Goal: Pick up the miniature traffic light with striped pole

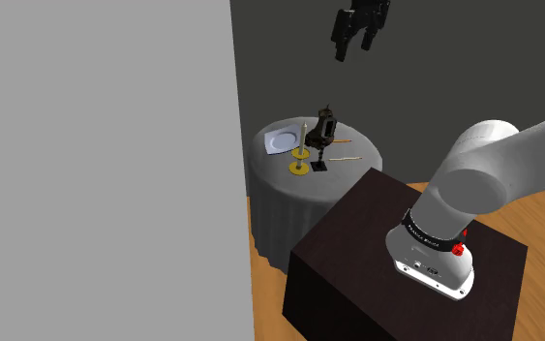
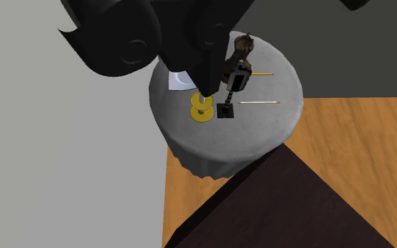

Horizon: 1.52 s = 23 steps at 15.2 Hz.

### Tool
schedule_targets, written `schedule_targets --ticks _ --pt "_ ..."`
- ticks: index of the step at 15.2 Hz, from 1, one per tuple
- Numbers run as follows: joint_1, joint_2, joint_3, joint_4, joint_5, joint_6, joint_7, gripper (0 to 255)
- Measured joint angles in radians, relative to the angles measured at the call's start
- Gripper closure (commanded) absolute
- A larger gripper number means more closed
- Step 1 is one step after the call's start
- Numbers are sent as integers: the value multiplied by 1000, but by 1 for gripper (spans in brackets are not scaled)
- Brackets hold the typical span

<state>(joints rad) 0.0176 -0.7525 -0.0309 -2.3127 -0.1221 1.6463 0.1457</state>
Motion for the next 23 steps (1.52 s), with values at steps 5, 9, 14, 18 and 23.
schedule_targets --ticks 5,9,14,18,23 --pt "-28 89 -25 -4 -5 73 31 0" --pt "-61 188 -55 -14 -8 156 73 0" --pt "-100 346 -103 5 -6 264 114 0" --pt "-129 484 -142 36 7 346 140 0" --pt "-160 642 -184 94 40 412 170 0"
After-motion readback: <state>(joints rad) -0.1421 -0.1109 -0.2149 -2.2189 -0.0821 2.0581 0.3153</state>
